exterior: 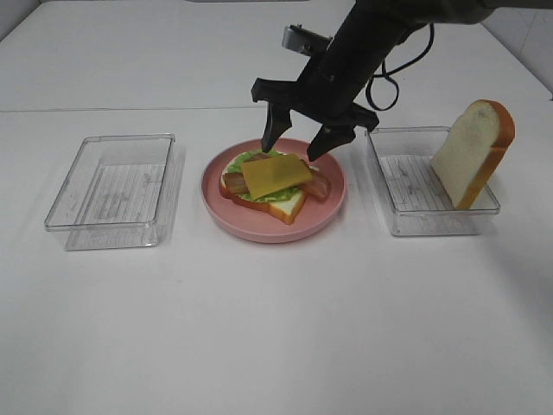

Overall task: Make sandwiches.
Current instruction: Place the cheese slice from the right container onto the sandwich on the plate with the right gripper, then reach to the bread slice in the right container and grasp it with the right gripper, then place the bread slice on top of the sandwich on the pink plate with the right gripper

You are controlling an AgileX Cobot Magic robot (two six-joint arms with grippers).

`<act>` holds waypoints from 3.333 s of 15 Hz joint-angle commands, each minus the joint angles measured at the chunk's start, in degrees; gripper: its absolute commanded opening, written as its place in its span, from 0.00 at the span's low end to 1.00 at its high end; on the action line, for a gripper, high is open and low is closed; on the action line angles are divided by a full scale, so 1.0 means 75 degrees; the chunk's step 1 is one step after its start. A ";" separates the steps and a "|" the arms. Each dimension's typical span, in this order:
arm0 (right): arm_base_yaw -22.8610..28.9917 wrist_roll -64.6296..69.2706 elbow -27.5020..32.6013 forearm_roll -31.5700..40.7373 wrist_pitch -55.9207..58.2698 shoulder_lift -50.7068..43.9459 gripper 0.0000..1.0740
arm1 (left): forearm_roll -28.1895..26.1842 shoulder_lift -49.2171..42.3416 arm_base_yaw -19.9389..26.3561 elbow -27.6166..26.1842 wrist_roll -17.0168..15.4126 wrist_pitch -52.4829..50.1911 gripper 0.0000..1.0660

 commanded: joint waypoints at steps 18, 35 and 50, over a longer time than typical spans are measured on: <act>-0.2979 0.0298 -0.0023 -0.2834 0.1612 -0.1772 0.70 | -0.0015 -0.0145 -0.0015 0.0015 -0.0038 -0.0069 0.84; -0.3201 -0.0237 -0.0031 -0.2544 0.1520 -0.0657 0.00 | -0.0015 -0.0145 -0.0015 0.0015 -0.0038 -0.0069 0.84; -0.1719 -0.1650 0.1895 0.3346 -0.0229 -0.2078 0.00 | -0.0015 -0.0145 -0.0015 0.0015 -0.0038 -0.0069 0.84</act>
